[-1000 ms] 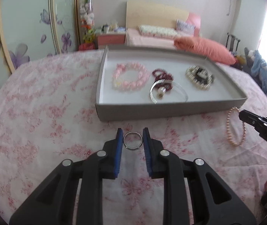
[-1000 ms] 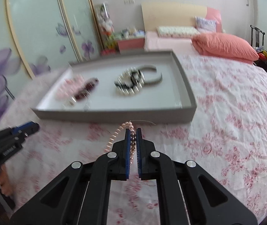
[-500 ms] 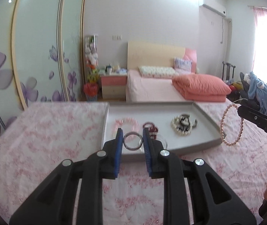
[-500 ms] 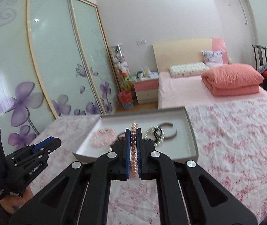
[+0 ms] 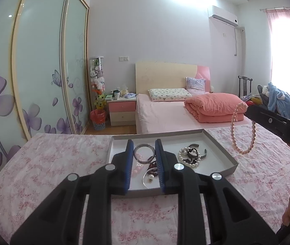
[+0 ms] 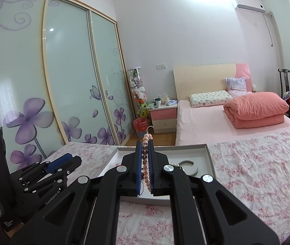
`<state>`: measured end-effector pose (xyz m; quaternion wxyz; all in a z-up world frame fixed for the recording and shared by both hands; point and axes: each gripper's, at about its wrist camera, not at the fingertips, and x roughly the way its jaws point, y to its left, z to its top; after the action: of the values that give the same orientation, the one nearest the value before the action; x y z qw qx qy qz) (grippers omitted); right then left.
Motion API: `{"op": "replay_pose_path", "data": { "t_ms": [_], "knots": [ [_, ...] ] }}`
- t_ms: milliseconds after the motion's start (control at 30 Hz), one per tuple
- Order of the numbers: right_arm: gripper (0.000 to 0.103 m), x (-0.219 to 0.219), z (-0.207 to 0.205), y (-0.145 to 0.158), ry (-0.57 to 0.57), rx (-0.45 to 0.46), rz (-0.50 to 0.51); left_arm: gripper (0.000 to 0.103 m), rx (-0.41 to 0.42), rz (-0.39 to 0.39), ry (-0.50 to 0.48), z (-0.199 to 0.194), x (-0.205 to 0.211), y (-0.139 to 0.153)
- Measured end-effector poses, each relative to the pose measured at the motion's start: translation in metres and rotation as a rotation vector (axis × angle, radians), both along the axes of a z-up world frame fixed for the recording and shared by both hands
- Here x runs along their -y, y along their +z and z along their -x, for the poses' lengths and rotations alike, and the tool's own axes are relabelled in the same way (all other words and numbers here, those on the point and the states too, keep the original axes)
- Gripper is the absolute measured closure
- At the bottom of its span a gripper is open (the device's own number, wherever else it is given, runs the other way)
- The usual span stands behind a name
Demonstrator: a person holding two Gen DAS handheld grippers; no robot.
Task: Organize jewelry
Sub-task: 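Carry the ring in left tool over the tray while right tool carries the pink pearls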
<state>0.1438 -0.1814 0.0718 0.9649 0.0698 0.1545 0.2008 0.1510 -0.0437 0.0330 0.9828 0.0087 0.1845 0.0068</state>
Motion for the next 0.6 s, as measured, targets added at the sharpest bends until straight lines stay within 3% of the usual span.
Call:
{"op": "replay_pose_path", "data": {
  "t_ms": [333, 600],
  "knots": [
    [0.096, -0.003, -0.006, -0.001, 0.001, 0.006, 0.013, 0.081, -0.012, 0.001, -0.012, -0.011, 0.0, -0.006],
    [0.096, -0.006, -0.041, -0.008, -0.014, -0.014, 0.019, 0.081, -0.046, 0.004, -0.038, -0.052, -0.003, -0.016]
  ]
}}
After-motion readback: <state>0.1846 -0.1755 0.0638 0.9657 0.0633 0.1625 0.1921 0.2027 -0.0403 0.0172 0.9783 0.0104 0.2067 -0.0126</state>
